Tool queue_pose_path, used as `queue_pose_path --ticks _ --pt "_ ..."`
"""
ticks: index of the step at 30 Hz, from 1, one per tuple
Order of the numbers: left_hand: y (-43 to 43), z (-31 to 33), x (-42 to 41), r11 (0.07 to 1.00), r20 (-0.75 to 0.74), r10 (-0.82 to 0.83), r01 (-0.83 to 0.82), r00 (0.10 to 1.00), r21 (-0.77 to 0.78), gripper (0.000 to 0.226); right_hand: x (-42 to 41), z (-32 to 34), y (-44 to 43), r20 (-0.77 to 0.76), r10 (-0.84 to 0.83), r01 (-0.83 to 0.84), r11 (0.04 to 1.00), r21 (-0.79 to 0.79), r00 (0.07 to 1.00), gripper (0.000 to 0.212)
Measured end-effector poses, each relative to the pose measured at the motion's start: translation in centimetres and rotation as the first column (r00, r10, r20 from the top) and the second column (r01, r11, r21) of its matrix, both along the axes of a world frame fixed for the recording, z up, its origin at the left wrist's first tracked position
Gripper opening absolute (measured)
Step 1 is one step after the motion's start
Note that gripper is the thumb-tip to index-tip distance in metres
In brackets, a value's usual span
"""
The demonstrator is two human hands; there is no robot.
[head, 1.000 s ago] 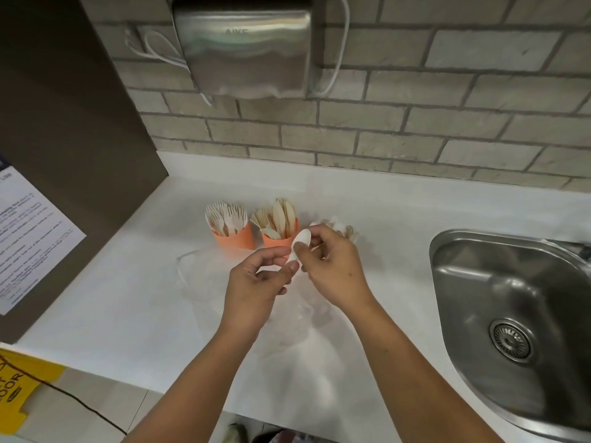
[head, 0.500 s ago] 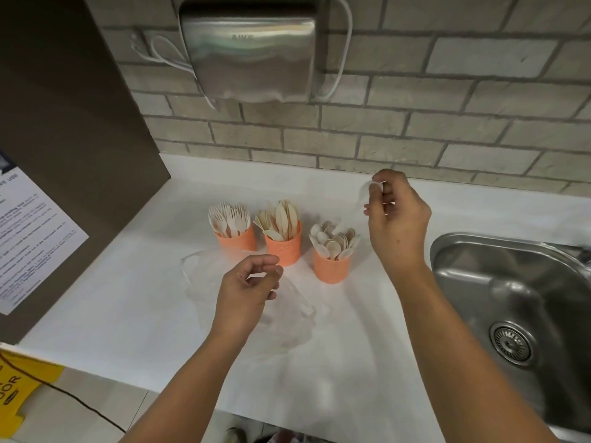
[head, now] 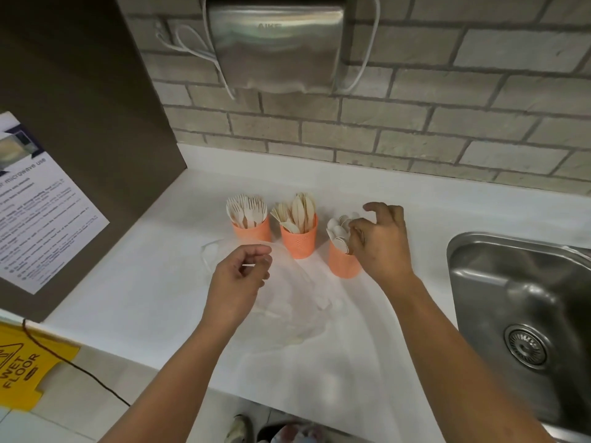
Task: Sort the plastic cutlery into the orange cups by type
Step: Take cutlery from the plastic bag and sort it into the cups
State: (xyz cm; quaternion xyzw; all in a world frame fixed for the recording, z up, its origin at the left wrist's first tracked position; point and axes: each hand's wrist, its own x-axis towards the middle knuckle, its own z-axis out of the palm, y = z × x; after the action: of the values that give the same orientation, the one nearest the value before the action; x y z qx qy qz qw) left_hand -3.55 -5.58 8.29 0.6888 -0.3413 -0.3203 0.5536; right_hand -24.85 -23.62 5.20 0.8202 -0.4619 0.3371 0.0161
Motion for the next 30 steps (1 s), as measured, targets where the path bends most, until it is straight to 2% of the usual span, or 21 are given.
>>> queue_pose_path --ticks 3,5,6,7,9,11,13,14,16,18,19,23,27,29,30 --pt "-0.1 0.1 1.9 0.994 0.111 -0.091 0.085 0.990 0.065 0.017 1.8 2.4 2.5 0.204 0.063 -0.057 0.998 -0.035 0.977 0.019" --pt "-0.2 0.0 3.2 0.969 0.317 -0.221 0.172 0.922 0.176 0.014 3.6 3.7 5.1 0.313 0.197 -0.211 0.977 0.012 0.929 0.018" --pt "-0.4 -0.2 3.8 0.941 0.455 -0.315 0.212 0.833 0.262 0.013 4.6 4.0 6.5 0.329 0.289 -0.327 0.943 0.064 0.899 0.018" --pt "-0.7 -0.4 4.3 0.901 0.571 -0.418 0.242 0.707 0.360 0.014 5.7 4.0 7.8 0.319 0.380 -0.442 0.885 0.148 0.868 0.018" --pt "-1.2 -0.7 4.9 0.794 0.669 -0.601 0.230 0.438 0.563 0.017 7.7 2.7 9.8 0.240 0.500 -0.554 0.735 0.391 0.832 0.021" --pt "-1.5 -0.8 5.0 0.658 0.617 -0.748 0.161 0.243 0.735 0.023 9.7 0.6 10.8 0.067 0.530 -0.464 0.666 0.584 0.845 0.027" --pt "-1.4 -1.2 5.0 0.506 0.489 -0.860 0.117 0.146 0.855 0.042 10.9 -1.2 11.3 -0.110 0.521 -0.306 0.644 0.701 0.846 0.030" --pt "-1.1 -1.5 5.1 0.439 0.425 -0.895 0.105 0.133 0.892 0.057 11.3 -1.8 11.5 -0.191 0.534 -0.232 0.624 0.746 0.824 0.031" --pt "-0.5 -2.4 5.1 0.347 0.334 -0.933 0.088 0.134 0.934 0.086 11.7 -2.9 12.2 -0.348 0.583 -0.091 0.593 0.800 0.734 0.054" --pt "0.2 -3.3 5.2 0.305 0.298 -0.949 0.061 0.104 0.950 0.107 11.8 -3.7 13.2 -0.466 0.598 0.007 0.610 0.792 0.652 0.079" --pt "0.5 -3.6 5.3 0.288 0.283 -0.955 0.046 0.091 0.957 0.117 12.0 -4.1 13.8 -0.498 0.586 0.022 0.634 0.773 0.639 0.084" --pt "1.5 -3.7 5.9 0.212 0.209 -0.974 0.020 0.092 0.977 0.146 12.6 -5.1 15.1 -0.497 0.504 0.012 0.693 0.721 0.706 0.078" --pt "2.0 -3.2 7.2 0.183 0.181 -0.982 0.037 0.057 0.982 0.158 13.5 -4.6 16.0 -0.411 0.443 -0.023 0.701 0.712 0.797 0.072" --pt "2.0 -2.7 7.8 0.141 0.139 -0.990 0.056 0.030 0.988 0.162 14.0 -4.2 16.1 -0.356 0.433 -0.027 0.665 0.746 0.828 0.070" --pt "2.0 -2.5 8.1 0.114 0.113 -0.993 0.072 0.021 0.991 0.162 14.3 -3.8 16.2 -0.283 0.414 -0.033 0.610 0.792 0.865 0.066"
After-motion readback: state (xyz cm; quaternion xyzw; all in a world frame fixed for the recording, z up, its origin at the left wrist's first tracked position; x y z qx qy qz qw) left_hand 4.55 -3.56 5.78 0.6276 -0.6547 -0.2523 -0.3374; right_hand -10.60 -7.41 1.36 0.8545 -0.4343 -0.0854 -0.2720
